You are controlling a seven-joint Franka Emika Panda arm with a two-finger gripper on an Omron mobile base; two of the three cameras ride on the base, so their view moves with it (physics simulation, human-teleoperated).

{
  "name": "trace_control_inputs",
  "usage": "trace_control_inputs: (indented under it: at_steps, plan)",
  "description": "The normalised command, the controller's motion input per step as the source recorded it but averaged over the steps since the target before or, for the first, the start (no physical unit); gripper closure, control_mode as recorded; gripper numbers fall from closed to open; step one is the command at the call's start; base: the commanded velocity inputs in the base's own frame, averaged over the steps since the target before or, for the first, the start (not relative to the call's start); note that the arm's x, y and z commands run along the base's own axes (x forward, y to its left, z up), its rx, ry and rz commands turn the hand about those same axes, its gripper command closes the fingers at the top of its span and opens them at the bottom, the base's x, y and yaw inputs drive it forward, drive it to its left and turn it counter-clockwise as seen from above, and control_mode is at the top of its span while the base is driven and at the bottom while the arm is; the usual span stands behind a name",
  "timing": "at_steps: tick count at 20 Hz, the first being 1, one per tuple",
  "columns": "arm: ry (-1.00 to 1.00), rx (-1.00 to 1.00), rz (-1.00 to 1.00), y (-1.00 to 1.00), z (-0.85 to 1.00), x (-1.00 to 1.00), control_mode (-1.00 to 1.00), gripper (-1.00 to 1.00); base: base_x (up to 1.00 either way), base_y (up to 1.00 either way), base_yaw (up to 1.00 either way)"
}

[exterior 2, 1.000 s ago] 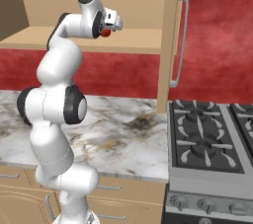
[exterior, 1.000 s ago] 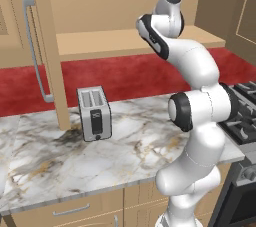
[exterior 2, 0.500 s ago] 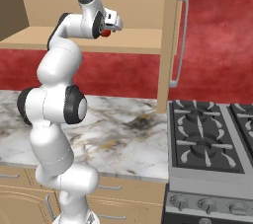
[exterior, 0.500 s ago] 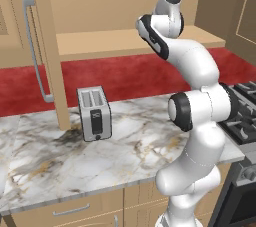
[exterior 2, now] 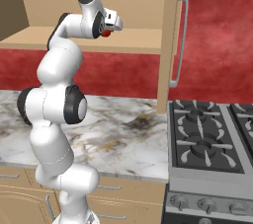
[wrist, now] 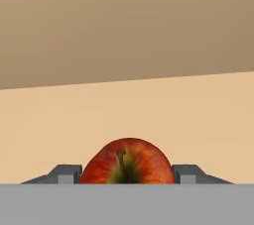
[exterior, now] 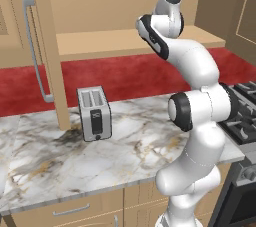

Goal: Pick the apples from the cabinet and place them in one bowl. Pick the pear from the sink and place it in the other bowl.

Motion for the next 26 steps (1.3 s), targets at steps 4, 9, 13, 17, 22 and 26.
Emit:
trace_control_inputs:
  at_steps: [4, 9, 13, 17, 22, 26]
  plan:
    - [0.00, 0.00, 0.00, 0.00, 0.00, -0.01, -1.00, 1.00, 0.00, 0.00, 0.00]
    - [-0.05, 0.00, 0.00, 0.00, 0.00, -0.40, -1.00, 1.00, 0.00, 0.00, 0.00]
    - [-0.12, 0.00, 0.00, 0.00, 0.00, -0.49, -1.00, 1.00, 0.00, 0.00, 0.00]
    - [-0.15, 0.00, 0.00, 0.00, 0.03, -0.69, -1.00, 1.00, 0.00, 0.00, 0.00]
    - [-0.09, 0.00, 0.00, 0.00, 0.09, -0.96, -1.00, 1.00, 0.00, 0.00, 0.00]
    - [0.00, 0.00, 0.00, 0.00, 0.16, -0.83, -1.00, 1.00, 0.00, 0.00, 0.00]
